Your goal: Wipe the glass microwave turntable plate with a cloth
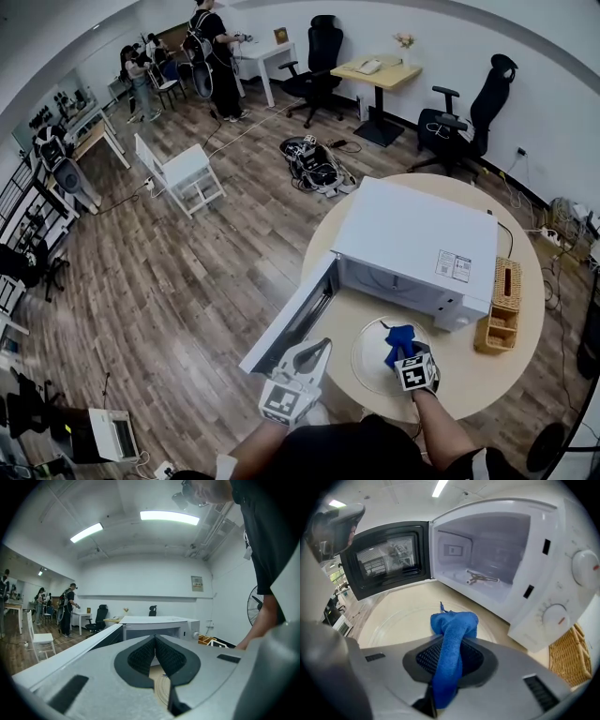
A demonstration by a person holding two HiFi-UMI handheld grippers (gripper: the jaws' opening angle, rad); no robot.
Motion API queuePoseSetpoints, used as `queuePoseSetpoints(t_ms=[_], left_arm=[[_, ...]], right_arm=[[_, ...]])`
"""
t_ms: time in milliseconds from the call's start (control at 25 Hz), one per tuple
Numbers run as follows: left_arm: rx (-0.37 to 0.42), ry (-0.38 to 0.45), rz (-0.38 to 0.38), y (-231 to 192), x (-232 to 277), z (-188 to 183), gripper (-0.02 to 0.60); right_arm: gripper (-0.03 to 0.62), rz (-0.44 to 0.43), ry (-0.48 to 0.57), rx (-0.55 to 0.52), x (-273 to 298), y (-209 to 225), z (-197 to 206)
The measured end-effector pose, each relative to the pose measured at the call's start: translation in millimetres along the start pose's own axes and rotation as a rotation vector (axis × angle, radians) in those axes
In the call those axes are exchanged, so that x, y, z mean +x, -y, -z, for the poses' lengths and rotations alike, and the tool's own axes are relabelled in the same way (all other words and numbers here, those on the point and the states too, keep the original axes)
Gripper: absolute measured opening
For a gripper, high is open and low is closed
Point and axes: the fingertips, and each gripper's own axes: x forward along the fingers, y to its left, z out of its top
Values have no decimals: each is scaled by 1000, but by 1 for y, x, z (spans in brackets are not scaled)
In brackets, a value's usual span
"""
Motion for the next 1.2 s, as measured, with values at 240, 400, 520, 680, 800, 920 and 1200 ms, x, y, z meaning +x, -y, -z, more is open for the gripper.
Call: queuePoseSetpoints(t_ms=[240,400,520,680,800,920,1200], left_arm=[[6,0,15,3,1,-1,6],[25,8,25,5,2,-1,6],[22,11,26,7,1,-1,6],[21,12,23,7,-1,-1,6],[4,3,19,8,-2,-2,6],[20,5,20,8,-5,0,6],[18,3,8,5,-12,3,6]], right_arm=[[64,77,-20,54,-13,41,21],[64,109,-33,66,-18,56,29],[64,117,-29,68,-21,59,29],[64,96,18,84,-28,47,16],[64,53,79,103,-39,29,-5],[64,-21,134,86,-50,1,-28],[63,-223,174,-29,-44,-86,-57]])
